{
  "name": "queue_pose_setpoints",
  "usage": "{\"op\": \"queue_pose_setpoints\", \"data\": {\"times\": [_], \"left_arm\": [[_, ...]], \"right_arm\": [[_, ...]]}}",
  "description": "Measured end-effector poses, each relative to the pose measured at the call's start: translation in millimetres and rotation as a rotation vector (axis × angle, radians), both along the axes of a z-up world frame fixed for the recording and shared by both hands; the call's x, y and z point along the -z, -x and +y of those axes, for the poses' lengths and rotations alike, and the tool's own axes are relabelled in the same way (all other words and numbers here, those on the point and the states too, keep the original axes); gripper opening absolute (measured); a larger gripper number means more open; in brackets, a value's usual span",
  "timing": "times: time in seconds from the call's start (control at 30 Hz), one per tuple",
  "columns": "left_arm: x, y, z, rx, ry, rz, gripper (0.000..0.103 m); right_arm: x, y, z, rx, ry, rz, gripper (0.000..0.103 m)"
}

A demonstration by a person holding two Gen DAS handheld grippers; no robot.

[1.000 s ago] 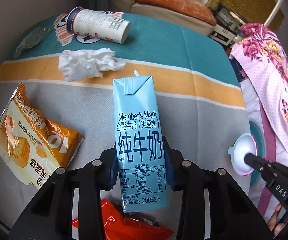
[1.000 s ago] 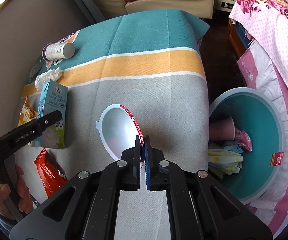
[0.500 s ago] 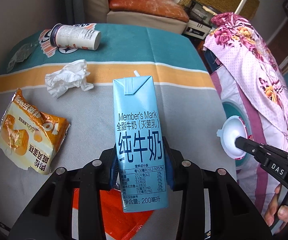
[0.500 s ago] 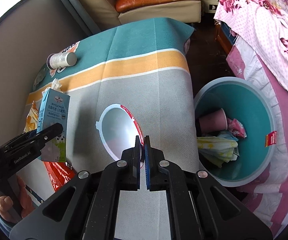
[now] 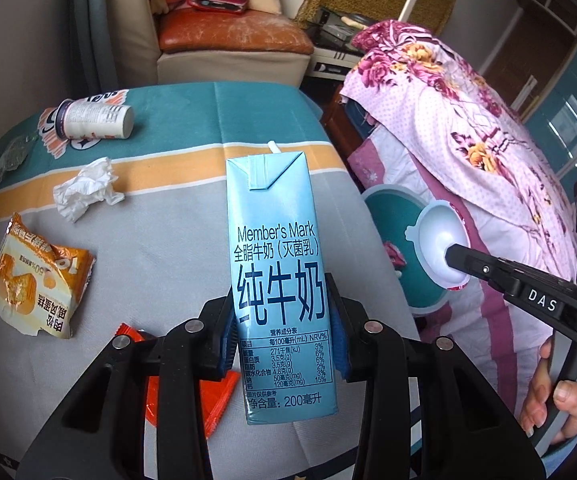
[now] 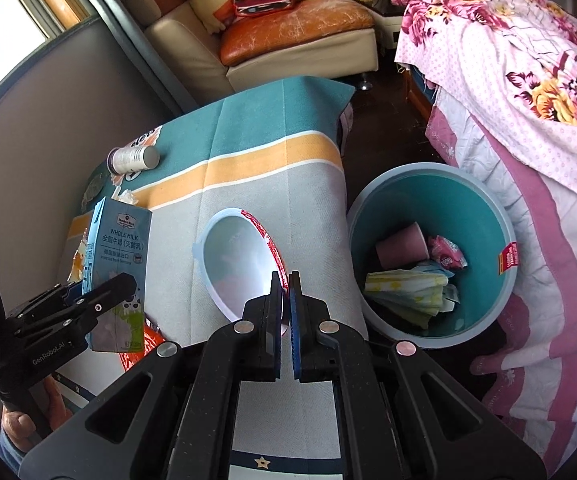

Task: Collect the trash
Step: 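Carry the cup and milk carton over the teal wastebasket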

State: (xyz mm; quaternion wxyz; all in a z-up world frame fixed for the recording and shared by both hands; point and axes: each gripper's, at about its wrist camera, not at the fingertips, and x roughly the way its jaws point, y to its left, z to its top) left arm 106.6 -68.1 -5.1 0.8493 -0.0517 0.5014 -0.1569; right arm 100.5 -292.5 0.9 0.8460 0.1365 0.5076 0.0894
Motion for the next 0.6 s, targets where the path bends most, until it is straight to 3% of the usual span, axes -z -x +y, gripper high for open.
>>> {"op": "queue_pose_setpoints", "data": {"times": [0.6], "left_arm": [[5,-23,-108,0.178,-0.059,0.012,0.039]], "right_arm": [[-4,18,-103,0.187,-0.028,-0.072,0.004]]}}
